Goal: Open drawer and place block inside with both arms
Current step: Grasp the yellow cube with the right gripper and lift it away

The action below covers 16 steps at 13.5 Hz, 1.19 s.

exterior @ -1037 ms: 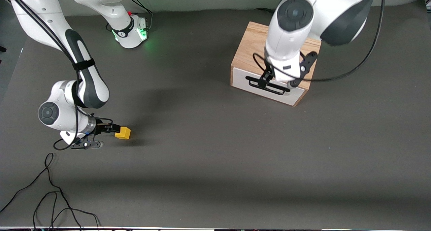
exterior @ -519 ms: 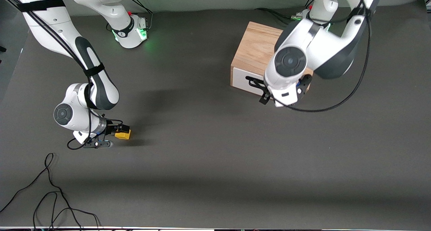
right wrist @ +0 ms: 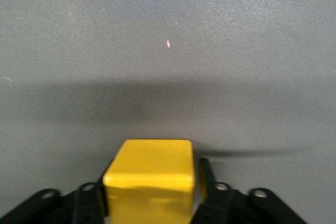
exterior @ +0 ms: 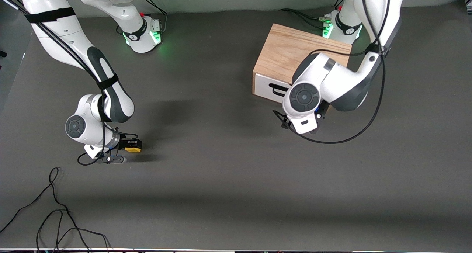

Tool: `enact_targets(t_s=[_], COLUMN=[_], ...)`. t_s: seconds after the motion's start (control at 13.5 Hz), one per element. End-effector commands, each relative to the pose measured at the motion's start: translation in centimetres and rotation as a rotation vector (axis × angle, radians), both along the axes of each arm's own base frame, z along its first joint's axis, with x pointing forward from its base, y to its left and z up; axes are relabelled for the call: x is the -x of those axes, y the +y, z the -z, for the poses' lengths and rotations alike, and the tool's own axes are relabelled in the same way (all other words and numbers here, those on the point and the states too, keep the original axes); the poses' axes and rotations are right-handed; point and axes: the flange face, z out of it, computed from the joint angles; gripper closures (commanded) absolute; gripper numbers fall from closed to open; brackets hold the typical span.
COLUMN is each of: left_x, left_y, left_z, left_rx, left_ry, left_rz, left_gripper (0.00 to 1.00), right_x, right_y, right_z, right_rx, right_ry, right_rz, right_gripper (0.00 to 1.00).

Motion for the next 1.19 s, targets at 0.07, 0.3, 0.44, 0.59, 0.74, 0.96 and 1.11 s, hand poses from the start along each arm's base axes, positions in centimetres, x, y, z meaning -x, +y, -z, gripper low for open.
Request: enact_targets(t_s=[0.07,0.3,0.44,0.59,0.74,0.96,1.11], left_x=[1.4,2.5,3.0,3.1,3.2,3.2,3.0], left_y=[-0.6,-0.9,-0.6,-0.5,-0.4,-0.5,-0.4], left_z=[2.4,4.1,4.3,4.3,4.6,4.9,5.8], left_rx=[-0.032,-0.051,-0.07,-0.078,-0.092,-0.094,-0.088], left_ry=[-0.01,0.022,0.042,0.052,0.056,0.057,0.063], left_rz=[-0.029,-0.016,-0.015,-0.013,-0.038,-0.047,-0.051], left_gripper=[0.0,0.0,0.0,0.0,0.0,0.0,0.0], right_x=[-0.3,-0.6,-0.8,-1.2,-1.3,-1.2,-0.9], right_y=[1.1,2.0,2.0,2.0,1.2,0.9,0.2], right_z=[-1.0,-4.4,-8.1,-12.8,-18.1,-26.2,-30.6], right_rx=[-0.014,-0.025,-0.037,-0.051,-0.059,-0.071,-0.07], right_ry=[-0.02,-0.042,-0.045,-0.026,0.001,-0.013,0.0], right_rz=[0.013,0.001,-0.001,-0.007,-0.01,-0.024,-0.026], right_gripper=[1.0,1.0,1.0,1.0,1.0,1.0,1.0])
